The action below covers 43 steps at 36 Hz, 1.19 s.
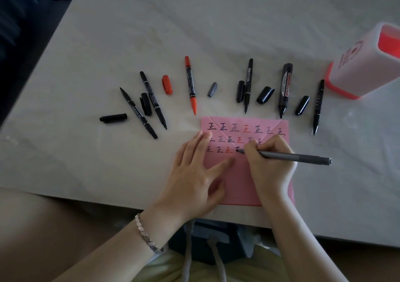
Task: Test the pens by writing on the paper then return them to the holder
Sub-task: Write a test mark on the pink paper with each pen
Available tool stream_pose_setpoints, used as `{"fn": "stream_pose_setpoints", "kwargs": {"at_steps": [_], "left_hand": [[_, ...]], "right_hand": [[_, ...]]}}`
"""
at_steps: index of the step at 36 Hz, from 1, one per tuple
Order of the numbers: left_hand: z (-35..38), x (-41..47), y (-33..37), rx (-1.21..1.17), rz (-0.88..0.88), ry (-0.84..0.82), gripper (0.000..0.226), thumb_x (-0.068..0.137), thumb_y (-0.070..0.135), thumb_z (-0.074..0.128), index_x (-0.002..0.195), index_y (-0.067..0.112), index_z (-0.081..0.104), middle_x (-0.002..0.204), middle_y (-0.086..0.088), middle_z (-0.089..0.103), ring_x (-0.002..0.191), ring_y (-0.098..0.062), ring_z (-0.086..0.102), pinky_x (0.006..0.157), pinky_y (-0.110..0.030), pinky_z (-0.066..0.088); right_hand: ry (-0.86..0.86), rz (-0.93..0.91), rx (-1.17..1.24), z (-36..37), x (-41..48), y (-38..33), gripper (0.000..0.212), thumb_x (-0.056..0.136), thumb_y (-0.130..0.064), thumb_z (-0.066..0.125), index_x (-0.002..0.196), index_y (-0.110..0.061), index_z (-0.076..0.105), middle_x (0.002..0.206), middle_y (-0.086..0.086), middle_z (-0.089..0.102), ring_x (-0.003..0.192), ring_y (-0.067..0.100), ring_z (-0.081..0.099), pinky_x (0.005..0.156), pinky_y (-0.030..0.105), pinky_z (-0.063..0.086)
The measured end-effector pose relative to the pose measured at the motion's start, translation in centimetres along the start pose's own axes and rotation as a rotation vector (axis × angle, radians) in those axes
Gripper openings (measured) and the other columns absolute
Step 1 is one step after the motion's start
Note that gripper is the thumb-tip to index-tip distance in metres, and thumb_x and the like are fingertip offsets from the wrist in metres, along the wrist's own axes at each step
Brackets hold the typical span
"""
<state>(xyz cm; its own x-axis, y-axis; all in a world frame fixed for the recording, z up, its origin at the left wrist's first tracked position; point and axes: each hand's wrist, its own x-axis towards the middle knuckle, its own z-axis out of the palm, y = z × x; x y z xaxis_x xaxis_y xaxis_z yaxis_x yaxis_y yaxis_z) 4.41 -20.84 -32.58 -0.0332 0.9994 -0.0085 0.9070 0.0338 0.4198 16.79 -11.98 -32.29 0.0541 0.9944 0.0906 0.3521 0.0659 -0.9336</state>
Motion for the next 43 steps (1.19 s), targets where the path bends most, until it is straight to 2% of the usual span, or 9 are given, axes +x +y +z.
{"fn": "stream_pose_setpoints", "kwargs": {"at_steps": [9, 16, 24, 27, 30, 33, 35, 38, 43], "left_hand": [[-0.1, -0.1, 0.0, -0.008, 0.004, -0.001, 0.046, 0.076, 0.038, 0.046, 0.122, 0.034, 0.054, 0.141, -0.026, 0.036, 0.135, -0.036, 0.022, 0.109, -0.042, 0.014], [-0.1, 0.0, 0.0, 0.003, 0.005, -0.009, 0.046, 0.077, 0.038, 0.045, 0.122, 0.033, 0.055, 0.141, -0.026, 0.035, 0.135, -0.036, 0.020, 0.109, -0.042, 0.013], [0.0, 0.0, 0.0, 0.040, -0.011, -0.028, 0.046, 0.079, 0.042, 0.044, 0.123, 0.035, 0.053, 0.143, -0.025, 0.034, 0.135, -0.035, 0.018, 0.110, -0.042, 0.010], [0.2, -0.1, -0.1, 0.082, -0.002, -0.021, 0.046, 0.079, 0.043, 0.043, 0.122, 0.035, 0.054, 0.141, -0.025, 0.037, 0.134, -0.038, 0.025, 0.111, -0.047, 0.019], [0.3, -0.2, -0.1, 0.073, 0.008, -0.001, 0.046, 0.077, 0.040, 0.044, 0.121, 0.032, 0.057, 0.138, -0.025, 0.041, 0.132, -0.039, 0.033, 0.107, -0.052, 0.025], [0.4, -0.1, -0.2, 0.048, 0.012, 0.009, 0.047, 0.078, 0.041, 0.045, 0.123, 0.032, 0.055, 0.140, -0.024, 0.039, 0.134, -0.036, 0.028, 0.113, -0.044, 0.017], [0.4, 0.0, -0.3, 0.037, 0.011, 0.009, 0.047, 0.079, 0.041, 0.044, 0.124, 0.032, 0.053, 0.143, -0.023, 0.035, 0.135, -0.034, 0.025, 0.112, -0.042, 0.012], [0.3, 0.0, -0.2, 0.047, 0.015, 0.007, 0.046, 0.079, 0.041, 0.043, 0.123, 0.033, 0.054, 0.143, -0.023, 0.036, 0.135, -0.035, 0.027, 0.112, -0.045, 0.018], [0.3, 0.0, -0.2, 0.066, 0.014, 0.007, 0.046, 0.079, 0.041, 0.044, 0.122, 0.034, 0.055, 0.142, -0.023, 0.037, 0.133, -0.036, 0.031, 0.107, -0.052, 0.017]], "right_hand": [[-0.003, -0.003, 0.000, 0.0, -0.1, -0.2, 0.042, 0.070, 0.005, 0.065, 0.049, -0.018, 0.037, 0.042, -0.012, 0.046, 0.041, 0.001, 0.038, 0.044, 0.008, 0.031], [0.078, 0.060, 0.009, -0.2, -0.1, -0.1, 0.038, 0.067, 0.005, 0.062, 0.050, -0.016, 0.035, 0.041, -0.012, 0.043, 0.041, 0.002, 0.037, 0.043, 0.008, 0.029], [0.148, 0.191, 0.161, -0.5, 0.8, -0.8, 0.032, 0.078, -0.005, 0.064, 0.060, -0.019, 0.042, 0.052, -0.001, 0.045, 0.041, 0.001, 0.041, 0.045, 0.013, 0.036], [0.070, 0.331, 0.312, -1.5, 2.0, -1.7, 0.027, 0.081, -0.017, 0.067, 0.062, -0.018, 0.048, 0.040, -0.006, 0.053, 0.036, 0.000, 0.045, 0.040, 0.014, 0.039], [-0.119, 0.434, 0.278, -2.5, 4.3, -2.7, 0.027, 0.084, -0.029, 0.062, 0.064, -0.011, 0.058, 0.036, -0.007, 0.052, 0.035, 0.000, 0.043, 0.039, 0.012, 0.040], [-0.341, 0.582, 0.435, -3.0, 6.9, -4.1, 0.034, 0.090, -0.023, 0.054, 0.060, -0.010, 0.063, 0.043, -0.004, 0.056, 0.038, 0.004, 0.047, 0.042, 0.013, 0.042], [-0.472, 0.627, 0.473, -3.0, 8.3, -5.5, 0.028, 0.093, -0.015, 0.049, 0.069, -0.006, 0.060, 0.047, -0.001, 0.060, 0.042, 0.007, 0.052, 0.043, 0.015, 0.045], [-0.588, 0.558, 0.337, -2.3, 10.2, -7.4, 0.025, 0.095, -0.015, 0.045, 0.075, -0.007, 0.058, 0.048, -0.001, 0.060, 0.043, 0.007, 0.054, 0.043, 0.015, 0.045], [-0.638, 0.355, -0.084, 1.0, 12.0, -8.6, 0.024, 0.089, -0.022, 0.055, 0.070, -0.009, 0.061, 0.063, 0.003, 0.058, 0.047, 0.008, 0.050, 0.048, 0.016, 0.041]]}}
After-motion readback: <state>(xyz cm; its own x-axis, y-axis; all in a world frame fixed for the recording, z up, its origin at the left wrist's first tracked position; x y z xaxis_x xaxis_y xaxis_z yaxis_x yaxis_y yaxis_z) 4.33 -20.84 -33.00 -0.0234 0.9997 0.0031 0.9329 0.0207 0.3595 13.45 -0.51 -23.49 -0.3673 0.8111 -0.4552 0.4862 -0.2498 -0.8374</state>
